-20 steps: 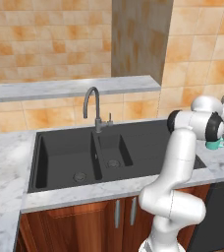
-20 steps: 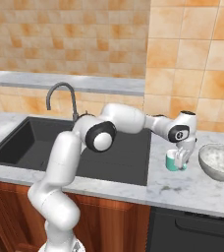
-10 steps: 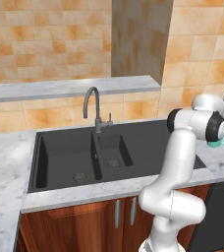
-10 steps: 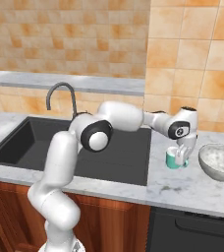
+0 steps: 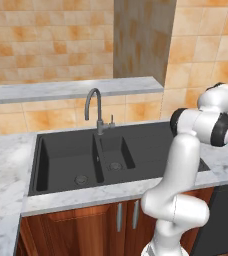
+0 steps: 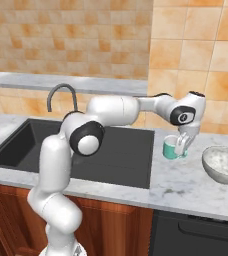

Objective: Pick the mug and place it in the sink. Pick the bowl and place it in the open cabinet and then close the cabinet.

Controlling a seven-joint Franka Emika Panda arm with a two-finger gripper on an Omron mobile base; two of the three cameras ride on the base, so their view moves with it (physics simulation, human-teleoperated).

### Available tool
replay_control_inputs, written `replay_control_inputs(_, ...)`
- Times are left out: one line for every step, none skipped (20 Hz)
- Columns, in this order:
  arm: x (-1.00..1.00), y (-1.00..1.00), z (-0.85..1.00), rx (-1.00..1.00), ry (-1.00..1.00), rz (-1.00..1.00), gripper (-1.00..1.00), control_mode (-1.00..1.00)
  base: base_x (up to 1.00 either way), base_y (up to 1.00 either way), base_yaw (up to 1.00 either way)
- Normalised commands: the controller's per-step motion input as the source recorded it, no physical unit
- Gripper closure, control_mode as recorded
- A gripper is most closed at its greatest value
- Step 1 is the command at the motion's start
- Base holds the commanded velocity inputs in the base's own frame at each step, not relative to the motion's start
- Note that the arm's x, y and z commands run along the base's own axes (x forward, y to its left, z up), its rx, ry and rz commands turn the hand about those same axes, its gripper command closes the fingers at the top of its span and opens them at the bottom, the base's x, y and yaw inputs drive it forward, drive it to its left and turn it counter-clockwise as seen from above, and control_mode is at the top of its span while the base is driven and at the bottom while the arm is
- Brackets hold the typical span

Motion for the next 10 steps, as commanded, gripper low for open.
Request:
replay_control_inputs(-0.21, 0.68, 0.47, 0.12, -0.07, -0.11, 1.00, -1.00, 0.00, 0.00, 0.00)
replay_control_inputs(-0.24, 0.74, 0.44, 0.09, -0.09, -0.13, 1.00, -1.00, 0.00, 0.00, 0.00)
replay_control_inputs(-0.27, 0.71, 0.46, 0.07, -0.09, -0.14, 1.00, -1.00, 0.00, 0.00, 0.00)
replay_control_inputs(-0.34, 0.50, 0.39, 0.01, -0.03, -0.15, 1.00, -1.00, 0.00, 0.00, 0.00)
replay_control_inputs(-0.41, 0.29, 0.38, 0.00, 0.00, -0.15, 1.00, -1.00, 0.00, 0.00, 0.00)
replay_control_inputs(-0.36, 0.36, 0.26, 0.00, 0.00, -0.15, 1.00, -1.00, 0.00, 0.00, 0.00)
replay_control_inputs(-0.33, 0.46, 0.13, -0.04, 0.00, -0.20, 1.00, -1.00, 0.00, 0.00, 0.00)
replay_control_inputs(-0.34, 0.46, 0.00, -0.04, 0.00, -0.23, 1.00, -1.00, 0.00, 0.00, 0.00)
replay_control_inputs(-0.38, 0.21, 0.00, -0.01, 0.03, -0.22, 1.00, -1.00, 0.00, 0.00, 0.00)
replay_control_inputs(-0.34, 0.00, -0.01, 0.00, 0.03, -0.18, 1.00, -1.00, 0.00, 0.00, 0.00)
